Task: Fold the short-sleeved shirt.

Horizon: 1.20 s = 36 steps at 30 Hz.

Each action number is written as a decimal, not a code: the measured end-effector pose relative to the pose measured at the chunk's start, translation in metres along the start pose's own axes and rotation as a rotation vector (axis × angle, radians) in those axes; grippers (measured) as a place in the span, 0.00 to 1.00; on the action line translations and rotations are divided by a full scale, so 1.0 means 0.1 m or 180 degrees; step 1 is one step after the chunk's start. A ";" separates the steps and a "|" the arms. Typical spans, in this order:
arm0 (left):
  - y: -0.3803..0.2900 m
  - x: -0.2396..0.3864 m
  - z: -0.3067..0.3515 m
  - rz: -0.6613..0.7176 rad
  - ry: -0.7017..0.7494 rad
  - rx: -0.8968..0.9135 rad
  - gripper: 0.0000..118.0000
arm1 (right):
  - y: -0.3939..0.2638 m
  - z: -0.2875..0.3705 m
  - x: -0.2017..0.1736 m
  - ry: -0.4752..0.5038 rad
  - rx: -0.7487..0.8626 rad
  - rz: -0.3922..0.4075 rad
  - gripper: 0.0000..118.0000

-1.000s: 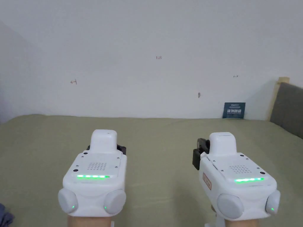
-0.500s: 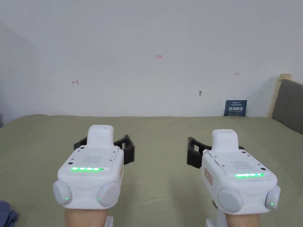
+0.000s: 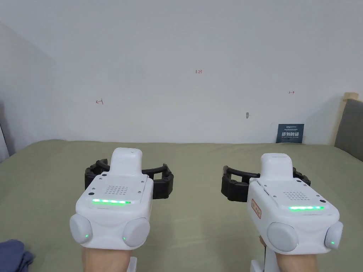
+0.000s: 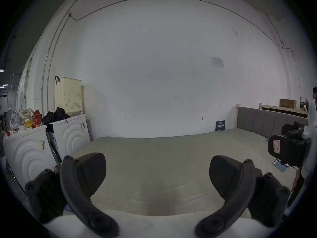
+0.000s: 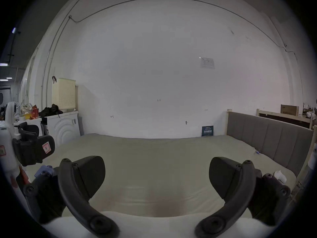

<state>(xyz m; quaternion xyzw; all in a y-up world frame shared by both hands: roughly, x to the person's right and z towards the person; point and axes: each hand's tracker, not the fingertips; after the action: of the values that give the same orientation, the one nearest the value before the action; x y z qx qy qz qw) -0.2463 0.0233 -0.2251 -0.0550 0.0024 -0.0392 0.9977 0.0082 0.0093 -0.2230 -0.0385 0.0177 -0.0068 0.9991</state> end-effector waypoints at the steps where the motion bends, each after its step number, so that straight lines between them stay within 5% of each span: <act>1: -0.01 0.01 0.03 -0.0005 -0.0006 -0.0003 1.00 | 0.00 0.00 0.00 0.0012 0.0007 0.0006 1.00; 17: 0.09 0.06 0.05 0.0091 -0.0134 -0.0307 1.00 | 0.01 -0.01 -0.01 0.0054 -0.0045 0.0058 1.00; 24: 0.15 -0.08 0.03 0.0456 -0.0387 -0.0452 1.00 | 0.05 0.03 -0.03 0.0085 -0.0015 0.0091 1.00; 36: 0.14 -0.05 0.10 0.0320 -0.0442 -0.0405 1.00 | 0.06 0.04 -0.05 0.0124 -0.0039 0.0089 1.00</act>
<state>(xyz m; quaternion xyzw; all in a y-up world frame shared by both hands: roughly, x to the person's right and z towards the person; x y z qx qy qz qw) -0.2499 0.0382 -0.2172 -0.1206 -0.0615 0.0150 0.9907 0.0037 0.0154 -0.2188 -0.0442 0.0378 0.0066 0.9983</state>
